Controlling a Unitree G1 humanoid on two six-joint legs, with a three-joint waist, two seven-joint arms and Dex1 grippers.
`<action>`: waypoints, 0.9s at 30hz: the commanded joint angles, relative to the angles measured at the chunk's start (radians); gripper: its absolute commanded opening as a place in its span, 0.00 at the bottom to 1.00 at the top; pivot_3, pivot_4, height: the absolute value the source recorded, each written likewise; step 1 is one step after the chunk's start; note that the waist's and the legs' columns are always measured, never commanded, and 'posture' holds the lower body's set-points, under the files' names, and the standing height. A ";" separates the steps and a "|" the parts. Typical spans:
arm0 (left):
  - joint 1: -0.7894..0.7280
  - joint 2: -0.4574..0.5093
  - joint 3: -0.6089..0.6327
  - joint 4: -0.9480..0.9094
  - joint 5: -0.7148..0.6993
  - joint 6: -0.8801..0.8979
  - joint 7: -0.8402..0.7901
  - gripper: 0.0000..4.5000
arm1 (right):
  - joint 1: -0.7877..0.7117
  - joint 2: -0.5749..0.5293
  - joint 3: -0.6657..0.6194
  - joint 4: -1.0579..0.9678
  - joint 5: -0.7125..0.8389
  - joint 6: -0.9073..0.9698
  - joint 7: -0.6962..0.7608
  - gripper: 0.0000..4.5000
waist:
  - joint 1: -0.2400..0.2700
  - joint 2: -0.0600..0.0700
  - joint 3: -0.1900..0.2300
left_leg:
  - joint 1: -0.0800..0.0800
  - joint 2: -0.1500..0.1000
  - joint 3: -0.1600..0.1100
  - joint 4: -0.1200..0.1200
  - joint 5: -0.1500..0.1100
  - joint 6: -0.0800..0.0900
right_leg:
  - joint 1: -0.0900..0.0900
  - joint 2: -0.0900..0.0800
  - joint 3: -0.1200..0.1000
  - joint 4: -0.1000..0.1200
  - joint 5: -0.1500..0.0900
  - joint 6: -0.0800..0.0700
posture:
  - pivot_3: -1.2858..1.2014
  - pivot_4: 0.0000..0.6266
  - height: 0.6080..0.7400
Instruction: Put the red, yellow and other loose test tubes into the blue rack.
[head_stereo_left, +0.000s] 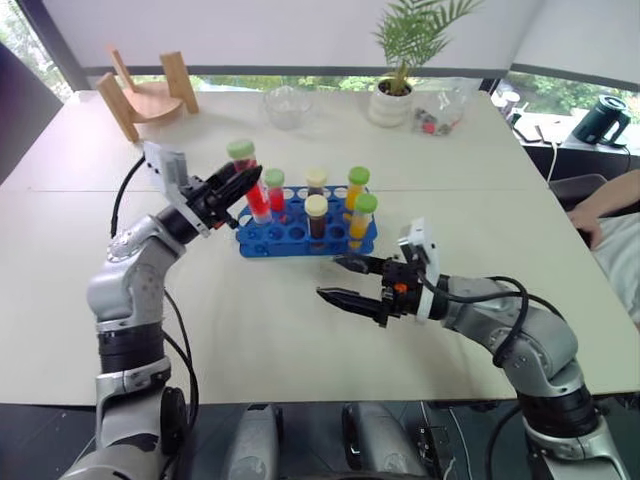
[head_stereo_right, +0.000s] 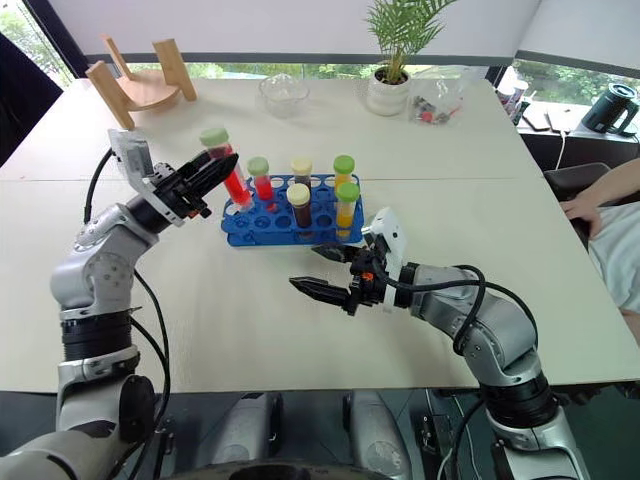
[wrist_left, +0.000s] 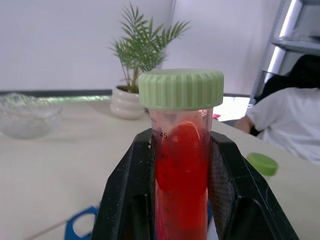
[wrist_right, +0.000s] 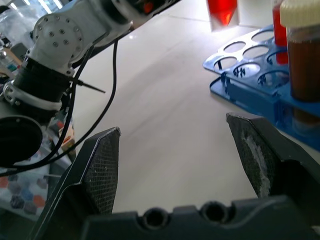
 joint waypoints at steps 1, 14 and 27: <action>0.016 -0.017 -0.054 0.023 0.024 -0.089 0.011 0.18 | -0.034 -0.017 -0.025 -0.021 0.016 -0.003 0.017 0.83 | 0.000 0.000 0.000 | 0.000 0.000 0.000 -0.001 0.000 0.000 | 0.000 0.001 0.000 0.000 0.000 0.000 | 0.52 0.24 1.00; 0.071 0.008 -0.164 0.082 0.066 -0.176 0.000 0.18 | -0.012 -0.003 -0.008 -0.014 -0.062 -0.058 -0.024 0.83 | 0.002 0.000 0.000 | -0.002 0.001 -0.001 -0.002 0.000 0.000 | 0.000 0.001 -0.001 -0.003 0.000 -0.001 | 0.52 0.24 1.00; 0.080 0.022 -0.209 0.134 0.097 -0.263 0.015 0.18 | -0.009 0.019 0.010 -0.006 -0.091 -0.086 -0.014 0.83 | 0.001 0.001 0.000 | -0.001 0.001 0.000 -0.002 0.000 0.000 | 0.000 0.001 -0.001 -0.006 0.000 -0.001 | 0.52 0.24 1.00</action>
